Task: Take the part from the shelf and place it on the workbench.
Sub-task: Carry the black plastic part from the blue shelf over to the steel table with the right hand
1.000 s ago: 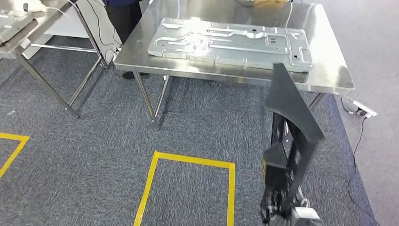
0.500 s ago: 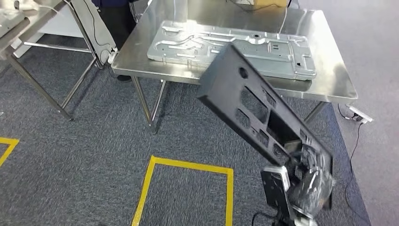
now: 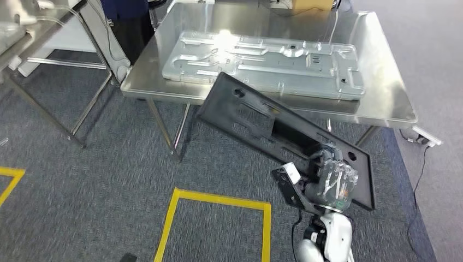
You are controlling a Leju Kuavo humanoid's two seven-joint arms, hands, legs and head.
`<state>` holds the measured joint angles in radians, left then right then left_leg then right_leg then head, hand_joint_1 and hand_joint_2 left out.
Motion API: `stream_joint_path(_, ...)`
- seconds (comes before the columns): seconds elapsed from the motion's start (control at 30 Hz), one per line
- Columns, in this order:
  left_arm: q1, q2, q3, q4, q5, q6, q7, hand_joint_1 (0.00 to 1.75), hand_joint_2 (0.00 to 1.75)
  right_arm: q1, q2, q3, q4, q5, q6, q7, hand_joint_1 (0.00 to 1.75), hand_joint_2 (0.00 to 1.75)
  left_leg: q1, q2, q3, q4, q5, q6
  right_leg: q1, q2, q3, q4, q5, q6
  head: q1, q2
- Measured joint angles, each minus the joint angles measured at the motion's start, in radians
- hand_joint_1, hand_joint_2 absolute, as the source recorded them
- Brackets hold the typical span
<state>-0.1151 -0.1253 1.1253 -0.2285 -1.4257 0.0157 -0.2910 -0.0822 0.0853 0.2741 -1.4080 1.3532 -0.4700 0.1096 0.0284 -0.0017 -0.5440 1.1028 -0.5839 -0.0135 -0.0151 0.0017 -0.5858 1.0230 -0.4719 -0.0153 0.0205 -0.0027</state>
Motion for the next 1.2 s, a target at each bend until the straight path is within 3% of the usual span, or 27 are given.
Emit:
stream_joint_path(0.07,0.0,0.001,-0.003,0.0,0.0,-0.002,0.0,0.0,0.0,-0.017,-0.004,0.024,0.015,-0.002,0.019,-0.001,1.75,1.75,-0.002,0.0,-0.09,0.147,-0.041,-0.001,0.005,-0.001,0.015,-0.003,-0.011,-0.01,-0.001,0.0)
stream_joint_path(0.1,0.001,0.002,-0.003,0.0,0.001,-0.002,0.0,0.0,0.0,-0.021,-0.007,0.037,0.022,-0.003,0.027,-0.001,1.75,1.75,-0.003,0.0,-0.133,0.203,-0.047,0.0,0.008,0.0,0.023,-0.003,-0.017,-0.013,-0.001,0.0)
stream_joint_path(0.13,0.003,0.002,-0.004,0.0,0.001,-0.003,0.0,0.0,0.0,-0.022,-0.01,0.048,0.028,-0.005,0.032,-0.001,1.75,1.75,-0.004,0.0,-0.161,0.225,-0.034,0.001,0.011,0.001,0.031,-0.003,-0.024,-0.015,-0.001,0.0)
stream_joint_path(0.17,0.004,0.003,-0.004,0.0,0.002,-0.004,0.0,0.0,0.0,-0.023,-0.012,0.059,0.033,-0.006,0.036,-0.002,1.75,1.75,-0.005,0.0,-0.169,0.206,0.001,0.004,0.013,0.002,0.042,-0.002,-0.032,-0.015,-0.001,0.0)
stream_joint_path(0.23,0.005,0.004,-0.004,0.0,0.003,-0.004,0.0,0.0,0.0,-0.027,-0.017,0.079,0.04,-0.006,0.042,-0.002,1.75,1.75,-0.008,0.0,-0.139,0.085,0.102,0.015,0.017,0.004,0.065,-0.002,-0.051,-0.013,-0.001,0.0)
stream_joint_path(0.27,0.005,0.005,-0.004,0.0,0.003,-0.004,-0.001,0.0,0.0,-0.031,-0.021,0.088,0.042,-0.006,0.045,-0.002,1.75,1.75,-0.011,0.0,-0.117,0.023,0.139,0.021,0.019,0.005,0.074,0.0,-0.06,-0.01,-0.001,0.0)
stream_joint_path(0.3,0.005,0.006,-0.005,0.001,0.004,-0.005,-0.002,0.0,0.0,-0.035,-0.025,0.096,0.043,-0.006,0.049,-0.001,1.75,1.75,-0.015,0.0,-0.101,-0.02,0.153,0.026,0.021,0.006,0.076,0.002,-0.067,-0.006,-0.001,0.0)
stream_joint_path(0.37,0.003,0.008,-0.005,0.001,0.005,-0.005,-0.004,0.0,0.0,-0.042,-0.034,0.106,0.044,-0.006,0.056,0.0,1.75,1.75,-0.02,-0.001,-0.09,-0.049,0.145,0.033,0.022,0.006,0.075,0.0,-0.073,0.002,-0.001,0.0)
stream_joint_path(0.47,0.005,0.008,-0.006,0.001,0.005,-0.006,-0.007,0.0,0.0,-0.052,-0.052,0.111,0.042,-0.006,0.066,0.002,1.75,1.75,-0.011,-0.003,-0.073,-0.07,0.137,0.044,0.023,0.004,0.072,0.016,-0.09,0.018,0.0,0.0)
stream_joint_path(0.5,0.004,0.007,-0.006,0.001,0.005,-0.006,-0.008,0.0,0.0,-0.058,-0.059,0.111,0.041,-0.006,0.069,0.002,1.75,1.75,-0.007,-0.003,-0.065,-0.076,0.134,0.049,0.021,0.004,0.053,0.055,-0.107,0.025,0.0,0.0)
stream_joint_path(0.57,0.003,0.007,-0.008,0.001,0.005,-0.006,-0.01,0.0,0.0,-0.065,-0.072,0.111,0.041,-0.006,0.073,0.003,1.75,1.75,-0.007,-0.002,-0.052,-0.08,0.125,0.056,0.013,0.003,-0.028,0.188,-0.151,0.036,0.0,0.0)
stream_joint_path(0.6,0.003,0.008,-0.009,0.001,0.006,-0.006,-0.011,0.0,0.0,-0.065,-0.078,0.112,0.041,-0.006,0.074,0.003,1.75,1.75,-0.007,-0.002,-0.046,-0.08,0.119,0.057,0.009,0.003,-0.073,0.251,-0.162,0.041,0.0,0.0)
stream_joint_path(0.63,0.005,0.008,-0.009,0.001,0.006,-0.006,-0.011,0.0,0.0,-0.064,-0.084,0.112,0.041,-0.006,0.076,0.003,1.75,1.75,-0.006,-0.003,-0.037,-0.08,0.111,0.057,0.005,0.003,-0.107,0.286,-0.153,0.045,0.0,0.0)
stream_joint_path(0.67,0.006,0.008,-0.01,0.001,0.006,-0.006,-0.012,0.0,0.0,-0.064,-0.088,0.112,0.041,-0.006,0.076,0.003,1.75,1.75,-0.006,-0.003,-0.026,-0.08,0.103,0.056,0.001,0.002,-0.121,0.28,-0.121,0.047,0.0,0.0)
stream_joint_path(0.7,0.007,0.008,-0.01,0.001,0.007,-0.006,-0.012,0.0,0.0,-0.064,-0.092,0.112,0.041,-0.006,0.077,0.003,1.75,1.75,-0.005,-0.004,-0.013,-0.08,0.094,0.053,-0.001,0.001,-0.115,0.235,-0.071,0.048,0.0,0.0)
stream_joint_path(0.73,0.008,0.007,-0.011,0.001,0.007,-0.006,-0.012,0.0,0.0,-0.064,-0.094,0.112,0.041,-0.007,0.077,0.003,1.75,1.75,-0.005,-0.005,0.001,-0.08,0.085,0.049,-0.003,0.0,-0.096,0.166,-0.017,0.047,0.0,0.0)
stream_joint_path(0.77,0.007,0.007,-0.011,0.001,0.006,-0.006,-0.012,0.0,0.0,-0.065,-0.096,0.112,0.041,-0.007,0.078,0.003,1.75,1.75,-0.005,-0.005,0.012,-0.08,0.075,0.044,-0.001,-0.001,-0.075,0.107,0.019,0.045,0.0,0.0)
stream_joint_path(0.8,0.006,0.007,-0.012,0.001,0.006,-0.006,-0.012,0.0,0.0,-0.066,-0.098,0.113,0.041,-0.007,0.079,0.003,1.75,1.75,-0.006,-0.005,0.019,-0.081,0.068,0.039,0.003,-0.002,-0.055,0.058,0.035,0.04,0.0,0.0)
stream_joint_path(0.87,0.004,0.007,-0.012,0.002,0.006,-0.006,-0.012,0.0,0.0,-0.065,-0.099,0.114,0.041,-0.007,0.081,0.003,1.75,1.75,-0.007,-0.004,0.026,-0.086,0.059,0.026,0.01,-0.002,-0.039,0.028,0.022,0.027,0.0,0.0)
stream_joint_path(0.93,0.003,0.008,-0.013,0.002,0.006,-0.006,-0.012,0.0,0.0,-0.064,-0.099,0.114,0.04,-0.007,0.082,0.005,1.75,1.75,-0.007,-0.001,0.036,-0.092,0.052,0.013,0.008,0.001,-0.026,0.014,0.013,0.014,0.0,0.0)
stream_joint_path(1.0,0.001,0.009,-0.015,0.002,0.007,-0.006,-0.012,0.0,0.0,-0.067,-0.099,0.116,0.039,-0.007,0.083,0.006,1.75,1.75,-0.006,0.001,0.022,-0.05,0.029,0.006,0.003,0.002,-0.004,-0.003,0.007,0.0,0.0,0.0)
stream_joint_path(1.1,0.003,0.009,-0.019,0.003,0.008,-0.006,-0.011,0.0,0.0,-0.068,-0.099,0.121,0.039,-0.007,0.086,0.006,1.75,1.75,-0.006,0.001,-0.095,0.141,-0.027,0.004,0.007,0.0,0.025,-0.01,-0.011,-0.014,-0.002,0.0)
stream_joint_path(1.13,0.005,0.01,-0.02,0.003,0.008,-0.006,-0.009,0.0,0.0,-0.066,-0.099,0.122,0.039,-0.007,0.087,0.006,1.75,1.75,-0.006,0.001,-0.131,0.183,-0.025,0.004,0.009,0.001,0.034,-0.01,-0.02,-0.015,-0.002,0.0)
stream_joint_path(1.17,0.007,0.01,-0.02,0.003,0.008,-0.006,-0.008,0.0,0.0,-0.064,-0.099,0.123,0.04,-0.007,0.087,0.006,1.75,1.75,-0.007,0.001,-0.151,0.189,-0.002,0.005,0.01,0.002,0.045,-0.01,-0.029,-0.015,-0.002,0.0)
stream_joint_path(1.2,0.009,0.01,-0.02,0.003,0.008,-0.006,-0.007,0.0,0.0,-0.062,-0.099,0.124,0.039,-0.007,0.087,0.006,1.75,1.75,-0.007,0.001,-0.152,0.157,0.04,0.007,0.011,0.003,0.058,-0.009,-0.039,-0.014,-0.002,0.0)
